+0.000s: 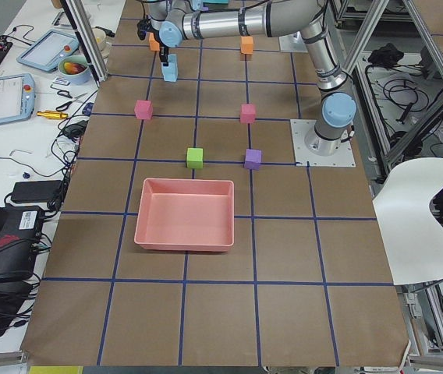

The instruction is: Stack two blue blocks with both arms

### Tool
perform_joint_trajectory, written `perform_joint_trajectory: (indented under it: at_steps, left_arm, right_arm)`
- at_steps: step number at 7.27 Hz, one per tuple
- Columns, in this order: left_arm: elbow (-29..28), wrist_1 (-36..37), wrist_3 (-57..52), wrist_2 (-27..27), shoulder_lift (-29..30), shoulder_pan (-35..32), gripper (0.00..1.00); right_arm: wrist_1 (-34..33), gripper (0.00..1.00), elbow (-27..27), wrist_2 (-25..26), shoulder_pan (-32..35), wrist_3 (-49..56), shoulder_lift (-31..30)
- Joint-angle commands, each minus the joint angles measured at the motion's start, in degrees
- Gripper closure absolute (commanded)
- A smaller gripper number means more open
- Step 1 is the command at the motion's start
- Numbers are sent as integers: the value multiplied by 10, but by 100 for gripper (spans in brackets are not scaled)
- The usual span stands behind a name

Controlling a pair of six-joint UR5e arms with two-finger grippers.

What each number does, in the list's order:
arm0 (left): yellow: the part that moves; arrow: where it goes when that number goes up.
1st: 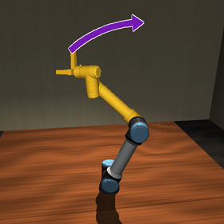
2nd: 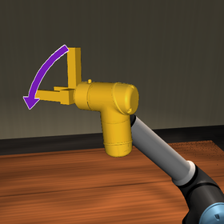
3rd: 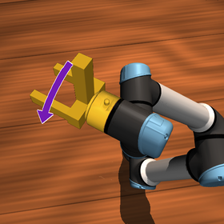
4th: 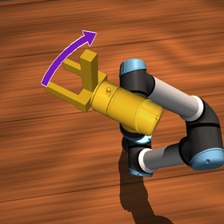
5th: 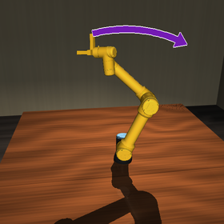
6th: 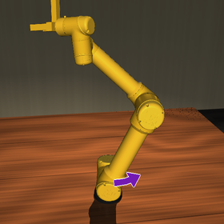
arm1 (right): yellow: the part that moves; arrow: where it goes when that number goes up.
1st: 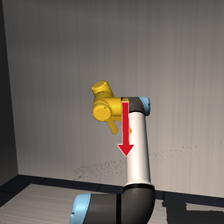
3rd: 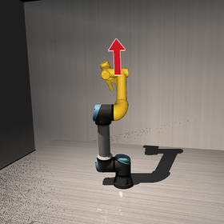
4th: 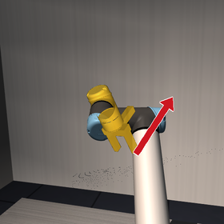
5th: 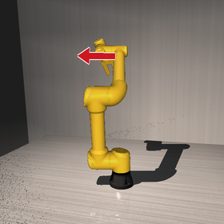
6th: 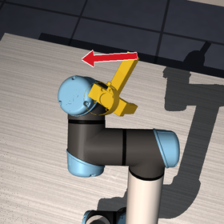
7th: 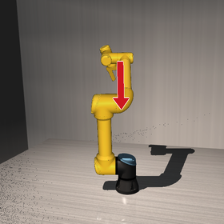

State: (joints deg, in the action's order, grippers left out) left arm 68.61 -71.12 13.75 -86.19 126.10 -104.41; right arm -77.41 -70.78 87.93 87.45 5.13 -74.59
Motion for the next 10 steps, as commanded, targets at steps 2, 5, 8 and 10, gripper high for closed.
perform_joint_trajectory:
  at_steps: [2,5,8,10]
  left_arm:
    - [-57,-2,22,-4,52,-39,90]
    - [-61,0,22,-5,69,-41,90]
    - [-61,5,15,-23,70,-41,89]
    - [-62,4,23,-21,70,-41,89]
  right_arm:
    - [-56,2,-93,4,0,-5,-49]
    - [-99,0,-111,3,-3,-5,-71]
    - [-93,0,-118,2,4,-42,-106]
    - [-93,0,-123,6,4,-43,-117]
